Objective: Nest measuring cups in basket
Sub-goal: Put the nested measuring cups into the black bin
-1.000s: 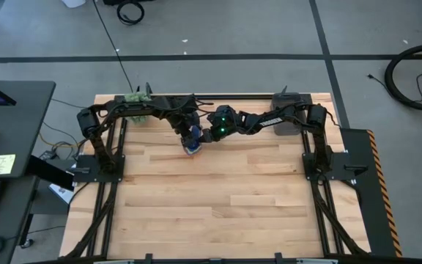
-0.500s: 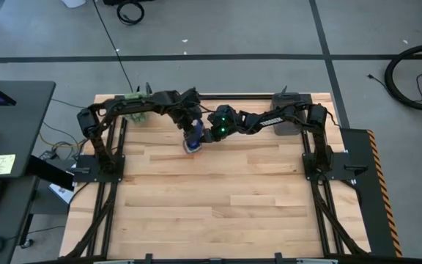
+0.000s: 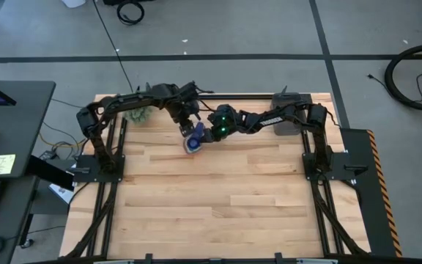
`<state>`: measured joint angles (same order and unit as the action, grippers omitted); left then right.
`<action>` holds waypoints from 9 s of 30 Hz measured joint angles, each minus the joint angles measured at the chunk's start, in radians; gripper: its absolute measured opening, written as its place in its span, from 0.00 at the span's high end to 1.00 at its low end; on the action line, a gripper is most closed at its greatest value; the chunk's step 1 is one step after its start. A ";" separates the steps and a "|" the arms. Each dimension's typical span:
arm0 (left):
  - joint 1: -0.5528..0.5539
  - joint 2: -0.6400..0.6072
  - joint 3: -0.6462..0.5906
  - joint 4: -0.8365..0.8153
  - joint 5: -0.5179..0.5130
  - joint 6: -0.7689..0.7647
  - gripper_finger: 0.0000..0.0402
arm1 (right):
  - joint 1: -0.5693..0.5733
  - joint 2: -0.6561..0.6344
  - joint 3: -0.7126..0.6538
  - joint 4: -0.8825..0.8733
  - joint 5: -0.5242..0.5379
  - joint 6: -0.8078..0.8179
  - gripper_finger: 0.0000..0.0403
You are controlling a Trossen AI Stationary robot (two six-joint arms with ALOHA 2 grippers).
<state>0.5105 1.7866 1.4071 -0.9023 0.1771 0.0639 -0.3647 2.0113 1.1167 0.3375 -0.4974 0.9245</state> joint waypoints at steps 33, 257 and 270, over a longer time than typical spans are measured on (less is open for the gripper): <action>0.223 -0.195 0.566 -0.271 0.017 -0.044 0.60 | -0.059 0.001 -0.001 0.006 -0.087 -0.072 0.63; 0.333 -0.130 0.567 -0.239 -0.041 0.165 0.60 | -0.744 -0.387 0.389 -1.612 -0.132 -0.607 0.72; 0.280 -0.069 0.568 -0.160 -0.017 0.072 0.60 | -0.744 -0.386 0.389 -1.602 -0.184 -0.611 0.72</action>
<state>0.7906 1.7179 1.9747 -1.0618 0.1601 0.1355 -1.1084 1.6249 1.5055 -1.2647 -0.6812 0.3132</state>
